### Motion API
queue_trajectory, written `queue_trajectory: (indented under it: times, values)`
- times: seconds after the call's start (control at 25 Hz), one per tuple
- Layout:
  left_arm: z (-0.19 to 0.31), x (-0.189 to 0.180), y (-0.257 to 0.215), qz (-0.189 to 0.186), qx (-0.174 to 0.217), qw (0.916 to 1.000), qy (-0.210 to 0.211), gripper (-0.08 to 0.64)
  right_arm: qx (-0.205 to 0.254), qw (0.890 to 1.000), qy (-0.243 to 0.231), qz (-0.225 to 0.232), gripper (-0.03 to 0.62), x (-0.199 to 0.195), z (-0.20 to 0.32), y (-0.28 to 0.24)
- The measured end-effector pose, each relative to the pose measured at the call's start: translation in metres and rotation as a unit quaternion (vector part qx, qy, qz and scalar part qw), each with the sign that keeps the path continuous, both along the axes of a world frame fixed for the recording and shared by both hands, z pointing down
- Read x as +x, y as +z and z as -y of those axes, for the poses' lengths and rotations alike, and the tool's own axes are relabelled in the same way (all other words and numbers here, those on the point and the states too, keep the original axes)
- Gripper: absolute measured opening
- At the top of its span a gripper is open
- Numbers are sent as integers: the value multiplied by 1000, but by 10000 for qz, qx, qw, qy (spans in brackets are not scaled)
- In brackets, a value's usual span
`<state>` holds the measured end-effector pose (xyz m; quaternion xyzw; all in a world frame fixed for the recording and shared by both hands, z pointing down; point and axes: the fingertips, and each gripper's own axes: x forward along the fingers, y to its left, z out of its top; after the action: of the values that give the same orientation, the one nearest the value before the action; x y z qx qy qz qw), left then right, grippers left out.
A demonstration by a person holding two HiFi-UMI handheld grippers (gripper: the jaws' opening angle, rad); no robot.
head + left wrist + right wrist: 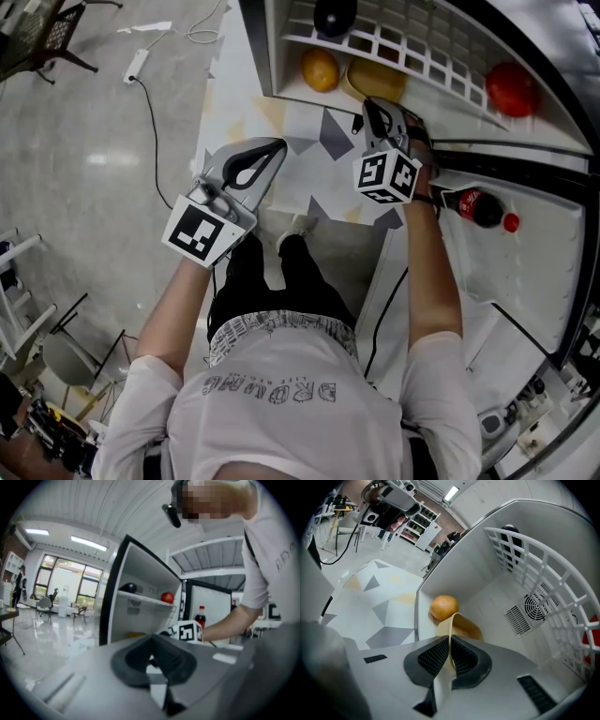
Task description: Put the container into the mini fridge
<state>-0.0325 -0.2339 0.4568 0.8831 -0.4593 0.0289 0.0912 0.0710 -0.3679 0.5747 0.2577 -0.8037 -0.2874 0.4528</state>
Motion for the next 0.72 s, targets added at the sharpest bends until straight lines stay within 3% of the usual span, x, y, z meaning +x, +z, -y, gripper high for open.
queue_trajectory:
  times: [0.56,0.72]
  values:
    - [-6,6,6,-9,-69,10000,-5,8,0,9996,-71,-255,18,2,5,20]
    - [-7,8,6,-3,-82,10000,11,8,-100,9997,-68,-216,58,1,3,23]
